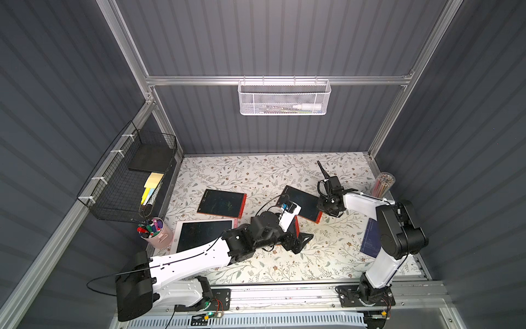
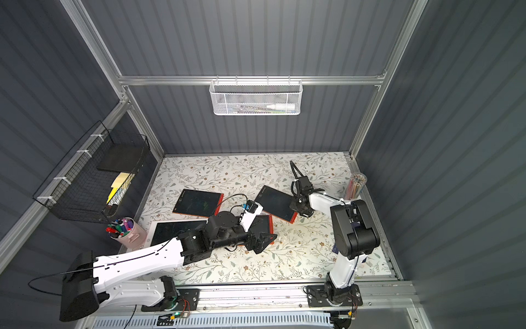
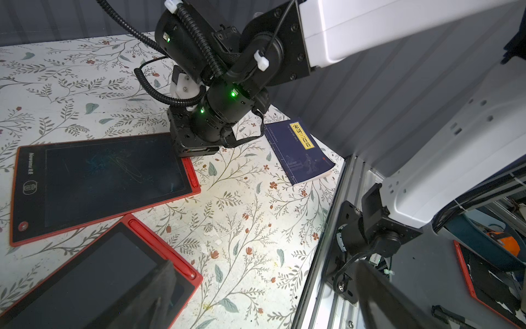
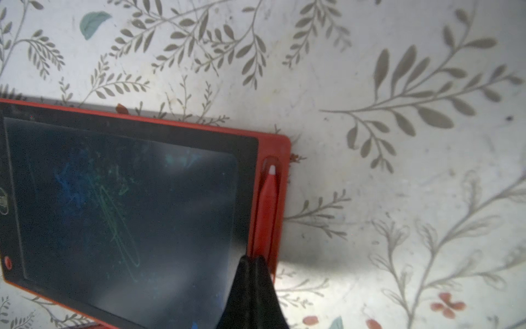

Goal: Place the stylus back onto the writing tablet
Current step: Place the stylus on the writing tablet.

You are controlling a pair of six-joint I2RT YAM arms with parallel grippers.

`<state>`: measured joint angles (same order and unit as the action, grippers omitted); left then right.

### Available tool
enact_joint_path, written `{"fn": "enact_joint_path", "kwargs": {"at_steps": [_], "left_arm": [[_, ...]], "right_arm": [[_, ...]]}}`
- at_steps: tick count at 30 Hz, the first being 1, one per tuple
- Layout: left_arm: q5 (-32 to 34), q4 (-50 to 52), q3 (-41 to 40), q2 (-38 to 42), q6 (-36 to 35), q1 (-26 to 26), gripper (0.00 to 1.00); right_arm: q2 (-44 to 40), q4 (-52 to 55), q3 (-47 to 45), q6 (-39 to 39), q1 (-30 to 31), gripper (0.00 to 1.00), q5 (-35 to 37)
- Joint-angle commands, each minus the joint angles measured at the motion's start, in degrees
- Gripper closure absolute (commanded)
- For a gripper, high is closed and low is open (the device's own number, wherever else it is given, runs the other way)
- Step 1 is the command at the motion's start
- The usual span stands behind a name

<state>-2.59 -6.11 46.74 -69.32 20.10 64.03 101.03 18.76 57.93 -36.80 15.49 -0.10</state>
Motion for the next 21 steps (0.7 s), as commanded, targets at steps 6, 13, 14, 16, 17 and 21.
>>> {"fn": "enact_joint_path", "kwargs": {"at_steps": [6, 13, 14, 16, 17, 21], "left_arm": [[0.3, -0.4, -0.5, 1.5, 0.3, -0.3, 0.01], [0.4, -0.1, -0.3, 1.4, 0.5, -0.3, 0.01], [0.4, -0.1, -0.2, 1.5, 0.6, -0.3, 0.01], [0.5, -0.1, -0.2, 1.6, 0.6, -0.3, 0.01], [0.6, 0.0, -0.2, 1.7, 0.7, -0.3, 0.01], [1.3, 0.0, 0.6, 1.8, 1.0, -0.3, 0.01]], "right_arm": [[4.2, 1.7, -1.3, -0.2, 1.1, 1.0, -0.6], [6.6, 4.7, 0.1, -0.8, 3.2, 1.0, 2.1], [6.8, 5.1, 0.5, -0.8, 3.3, 1.0, 2.6], [6.1, 4.4, 0.2, -0.8, 3.4, 1.0, 2.9], [5.1, 3.8, 0.1, -0.6, 3.3, 1.0, 2.8], [1.5, 4.1, 3.1, 1.3, 3.0, 1.0, 0.5]]}}
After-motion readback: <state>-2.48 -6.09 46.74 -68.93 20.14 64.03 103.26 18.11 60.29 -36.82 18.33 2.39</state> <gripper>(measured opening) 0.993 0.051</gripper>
